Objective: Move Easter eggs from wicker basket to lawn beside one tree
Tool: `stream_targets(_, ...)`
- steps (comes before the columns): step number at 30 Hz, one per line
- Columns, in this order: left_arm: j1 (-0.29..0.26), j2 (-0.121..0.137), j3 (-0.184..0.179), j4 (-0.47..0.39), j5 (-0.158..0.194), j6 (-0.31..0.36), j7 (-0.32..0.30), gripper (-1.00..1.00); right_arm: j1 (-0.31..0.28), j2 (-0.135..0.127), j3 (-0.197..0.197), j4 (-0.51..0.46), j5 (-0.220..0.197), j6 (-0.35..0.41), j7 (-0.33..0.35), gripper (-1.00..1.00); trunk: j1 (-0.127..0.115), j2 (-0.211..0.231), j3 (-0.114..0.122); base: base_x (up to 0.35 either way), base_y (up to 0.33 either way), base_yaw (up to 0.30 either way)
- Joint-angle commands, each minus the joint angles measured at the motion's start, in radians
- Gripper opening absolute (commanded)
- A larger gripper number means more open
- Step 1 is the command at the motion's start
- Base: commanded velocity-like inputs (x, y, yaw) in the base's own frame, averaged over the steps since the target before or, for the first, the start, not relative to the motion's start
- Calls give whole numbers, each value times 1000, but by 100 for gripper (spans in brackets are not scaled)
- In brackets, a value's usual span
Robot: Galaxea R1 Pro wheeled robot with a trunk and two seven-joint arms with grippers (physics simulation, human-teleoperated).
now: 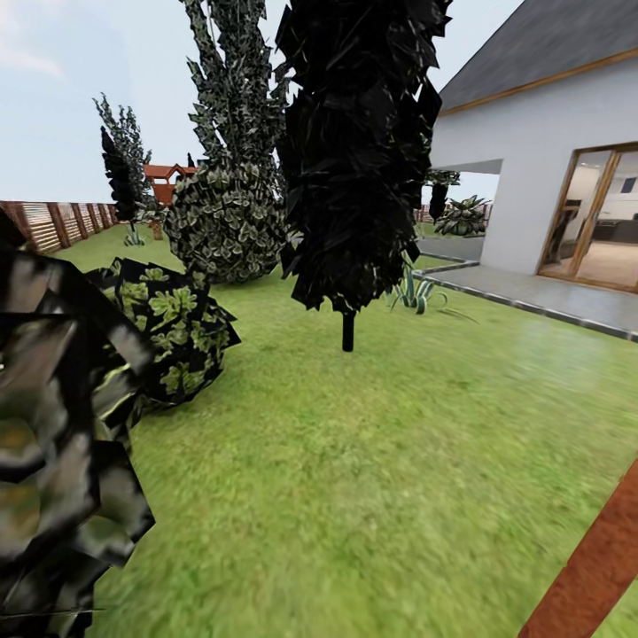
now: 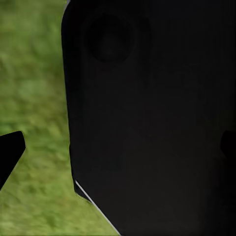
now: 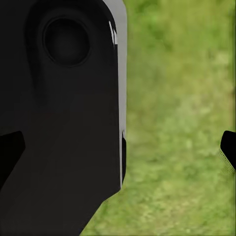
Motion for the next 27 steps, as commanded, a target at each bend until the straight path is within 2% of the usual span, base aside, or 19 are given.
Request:
stream_targets(1,0,59,-2,-2,-2,0,-1,100,-1,0,-1,2,0,1,1,100,1,0,-1,343,0,0)
stream_targets(27,0,59,-2,-2,-2,0,-1,100,-1,0,-1,2,0,-1,1,100,1,0,-1,343,0,0)
